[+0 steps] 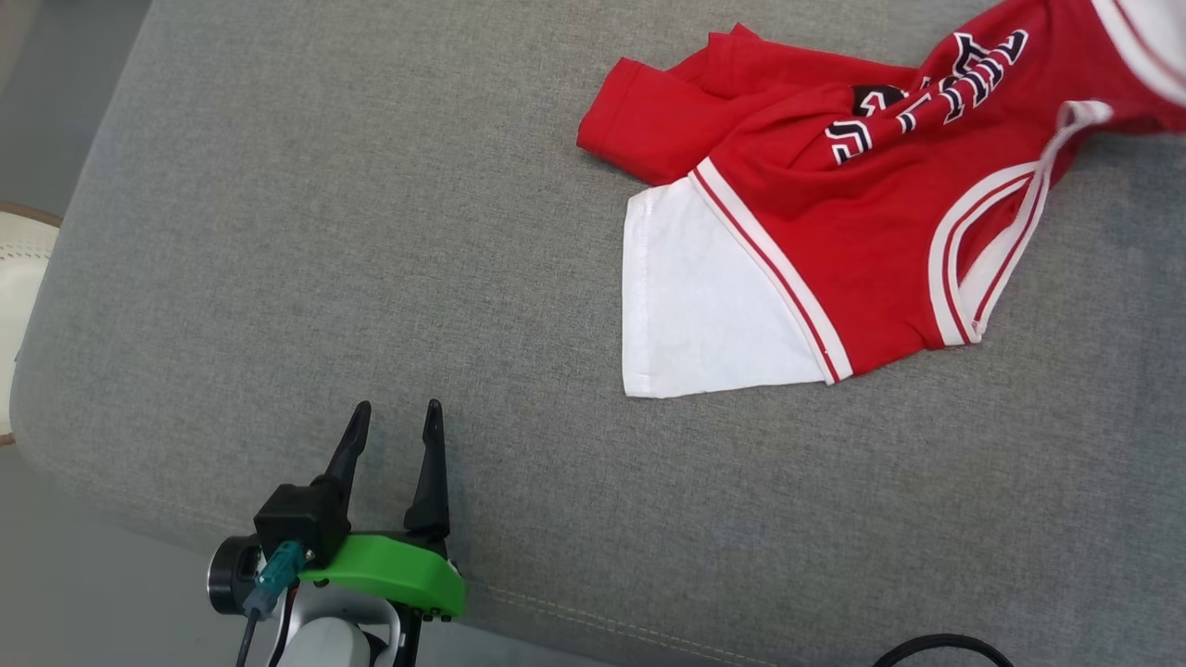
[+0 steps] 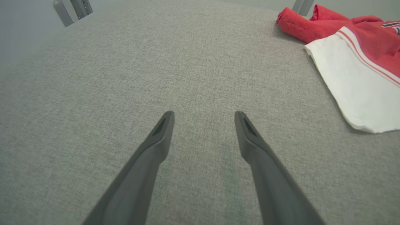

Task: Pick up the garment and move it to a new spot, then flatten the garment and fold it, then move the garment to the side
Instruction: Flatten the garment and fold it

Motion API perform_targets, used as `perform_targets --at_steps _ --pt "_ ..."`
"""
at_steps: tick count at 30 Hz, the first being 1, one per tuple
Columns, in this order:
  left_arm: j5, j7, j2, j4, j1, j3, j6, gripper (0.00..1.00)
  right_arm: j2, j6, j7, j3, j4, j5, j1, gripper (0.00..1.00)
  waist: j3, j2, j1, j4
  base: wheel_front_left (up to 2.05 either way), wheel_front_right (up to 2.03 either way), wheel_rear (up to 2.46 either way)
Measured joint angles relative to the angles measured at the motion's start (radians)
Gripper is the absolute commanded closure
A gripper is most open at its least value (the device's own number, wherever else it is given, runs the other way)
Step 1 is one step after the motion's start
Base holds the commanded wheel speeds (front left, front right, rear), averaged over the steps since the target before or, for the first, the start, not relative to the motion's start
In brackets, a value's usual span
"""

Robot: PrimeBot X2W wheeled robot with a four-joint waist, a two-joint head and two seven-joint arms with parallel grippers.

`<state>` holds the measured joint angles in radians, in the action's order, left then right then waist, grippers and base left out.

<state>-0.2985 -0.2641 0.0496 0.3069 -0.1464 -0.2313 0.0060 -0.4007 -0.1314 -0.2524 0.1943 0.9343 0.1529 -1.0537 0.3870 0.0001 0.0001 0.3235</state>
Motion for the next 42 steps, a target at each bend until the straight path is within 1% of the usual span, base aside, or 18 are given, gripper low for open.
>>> perform_targets --at_steps 3,5,8,10,11,13,15,18,19,20,21,22,24,29,30,33,37,42 --pt "0.0 0.0 0.0 0.001 0.003 0.006 0.002 0.0 0.015 0.0 -0.005 0.077 0.027 0.026 0.04 0.0 -0.014 0.0 0.0 -0.006 0.0 0.0 0.0" --pt "0.006 0.0 0.0 0.004 0.008 0.017 0.002 0.0 0.049 0.0 -0.006 0.095 0.03 0.026 0.083 0.0 -0.025 0.0 0.0 -0.016 0.0 0.0 0.0" --pt "0.021 0.0 0.0 0.014 0.018 0.035 -0.005 0.0 0.131 0.0 -0.009 0.07 -0.035 -0.005 0.151 0.0 -0.045 0.0 0.0 -0.042 0.0 0.0 0.0" --pt "0.027 0.0 0.0 0.018 0.021 0.043 -0.009 0.0 0.177 0.0 -0.01 0.006 -0.085 -0.039 0.204 0.0 -0.063 0.0 0.0 -0.063 0.0 0.0 0.0" --pt "0.027 0.0 0.0 0.018 0.021 0.043 -0.009 0.0 0.177 0.0 -0.01 0.006 -0.085 -0.039 0.204 0.0 -0.063 0.0 0.0 -0.063 0.0 0.0 0.0" --pt "0.035 0.0 0.0 0.024 0.025 0.046 -0.016 0.0 0.214 0.0 -0.01 -0.07 -0.136 -0.093 0.273 0.0 -0.082 -0.0001 0.0 -0.083 0.0 0.0 0.0" --pt "0.035 0.0 0.0 0.026 0.029 0.047 -0.02 0.0 0.239 0.0 -0.01 -0.151 -0.181 -0.155 0.335 0.0 -0.104 -0.0001 0.0 -0.101 0.0 0.0 0.0" --pt "0.038 0.0 0.0 0.037 0.034 0.044 -0.024 0.0 0.26 0.0 -0.01 -0.283 -0.237 -0.238 0.433 0.0 -0.137 -0.0001 0.0 -0.122 0.0 0.0 0.0" --pt "0.038 0.0 0.0 0.04 0.036 0.043 -0.025 0.0 0.265 0.0 -0.01 -0.327 -0.252 -0.271 0.468 0.0 -0.148 -0.0001 0.0 -0.127 0.0 0.0 0.0" --pt "0.038 0.0 0.0 0.043 0.042 0.04 -0.029 0.0 0.267 0.0 -0.01 -0.412 -0.277 -0.328 0.528 0.0 -0.169 -0.0001 0.0 -0.135 0.0 0.0 0.0" --pt "0.039 0.0 -0.001 0.045 0.046 0.041 -0.032 0.0 0.264 0.0 -0.01 -0.455 -0.289 -0.35 0.551 0.0 -0.178 0.0 -0.0001 -0.138 0.0 0.0 0.0" --pt "0.041 0.0 -0.001 0.053 0.058 0.045 -0.033 0.0 0.262 0.0 -0.01 -0.531 -0.308 -0.391 0.585 0.0 -0.194 0.0 -0.0001 -0.141 0.0 0.0 0.0" --pt "0.044 0.0 0.0 0.058 0.067 0.047 -0.037 0.0 0.258 0.0 -0.01 -0.601 -0.316 -0.42 0.608 0.0 -0.208 -0.0001 -0.0001 -0.14 0.0 0.0 0.0" --pt "0.044 0.0 0.0 0.068 0.077 0.035 -0.041 0.0 0.241 0.0 -0.01 -0.739 -0.317 -0.469 0.617 0.0 -0.219 0.0 -0.0001 -0.114 0.0 0.0 0.0" --pt "0.039 0.0 0.0 0.07 0.077 0.029 -0.041 0.0 0.233 0.0 -0.01 -0.808 -0.313 -0.47 0.61 0.0 -0.22 -0.0001 -0.0001 -0.097 0.0 0.0 0.0" --pt "0.033 0.0 0.0 0.07 0.079 0.022 -0.04 0.0 0.235 0.0 -0.01 -0.888 -0.289 -0.498 0.585 0.0 -0.22 -0.0001 -0.0001 -0.072 0.0 0.0 0.0" --pt "0.018 0.0 0.0 0.07 0.083 0.017 -0.035 0.0 0.234 0.0 -0.01 -0.971 -0.224 -0.509 0.537 0.0 -0.217 -0.0001 -0.0001 -0.037 0.0 0.0 0.0" --pt "0.001 0.0 0.0 0.066 0.089 0.007 -0.026 0.0 0.238 0.0 -0.01 -1.033 -0.165 -0.514 0.477 0.0 -0.203 -0.0001 -0.0001 0.0 0.0 0.0 0.0"
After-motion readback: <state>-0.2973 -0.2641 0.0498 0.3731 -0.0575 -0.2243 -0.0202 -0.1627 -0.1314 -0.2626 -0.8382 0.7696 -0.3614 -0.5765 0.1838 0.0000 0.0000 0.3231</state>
